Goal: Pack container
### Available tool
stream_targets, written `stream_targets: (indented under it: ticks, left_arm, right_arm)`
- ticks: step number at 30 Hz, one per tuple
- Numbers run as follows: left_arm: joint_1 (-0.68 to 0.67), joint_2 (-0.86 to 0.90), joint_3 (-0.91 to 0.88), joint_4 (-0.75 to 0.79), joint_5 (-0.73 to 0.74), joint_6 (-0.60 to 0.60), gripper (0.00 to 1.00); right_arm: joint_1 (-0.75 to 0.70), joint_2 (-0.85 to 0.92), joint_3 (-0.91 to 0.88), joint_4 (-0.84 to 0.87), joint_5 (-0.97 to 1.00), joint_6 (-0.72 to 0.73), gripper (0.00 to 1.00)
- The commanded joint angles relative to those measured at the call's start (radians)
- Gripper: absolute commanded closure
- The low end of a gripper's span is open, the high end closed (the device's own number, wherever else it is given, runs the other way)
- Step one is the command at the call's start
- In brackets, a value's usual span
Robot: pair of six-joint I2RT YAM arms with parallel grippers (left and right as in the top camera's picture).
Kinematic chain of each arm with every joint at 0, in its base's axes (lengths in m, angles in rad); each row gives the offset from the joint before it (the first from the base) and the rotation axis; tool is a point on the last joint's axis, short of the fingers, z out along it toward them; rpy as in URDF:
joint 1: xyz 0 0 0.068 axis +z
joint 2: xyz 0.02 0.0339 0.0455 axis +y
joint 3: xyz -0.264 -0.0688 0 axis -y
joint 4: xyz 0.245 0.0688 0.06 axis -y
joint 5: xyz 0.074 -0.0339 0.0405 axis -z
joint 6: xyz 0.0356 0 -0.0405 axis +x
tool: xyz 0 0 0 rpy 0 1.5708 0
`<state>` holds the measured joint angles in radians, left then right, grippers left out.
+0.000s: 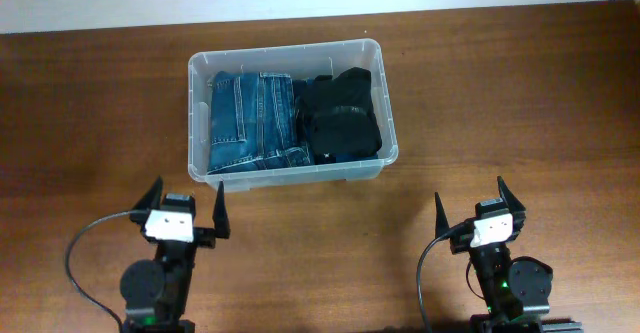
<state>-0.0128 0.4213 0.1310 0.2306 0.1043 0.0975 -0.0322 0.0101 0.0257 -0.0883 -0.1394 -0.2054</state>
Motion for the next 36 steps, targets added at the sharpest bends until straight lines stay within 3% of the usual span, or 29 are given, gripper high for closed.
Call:
stream_targets:
  ticks: [1,7,19,36]
  left_arm:
    - [0.002,-0.101,-0.066,-0.001,-0.015,0.012,0.01]
    - [0.002,-0.218,-0.122,-0.052,-0.023,0.009,0.01]
    - [0.002,-0.406,-0.122,-0.308,-0.055,0.009,0.01]
    - [0.000,-0.416,-0.122,-0.311,-0.067,0.009,0.01]
  right_arm:
    - [-0.008,-0.006,-0.011,0.003,0.009,0.013,0.02]
    - [-0.008,-0.006,-0.011,0.003,0.009,0.013,0.02]
    - [-0.008,-0.006,-0.011,0.003,0.009,0.013,0.02]
    - [-0.008,-0.006,-0.011,0.003,0.009,0.013,0.01]
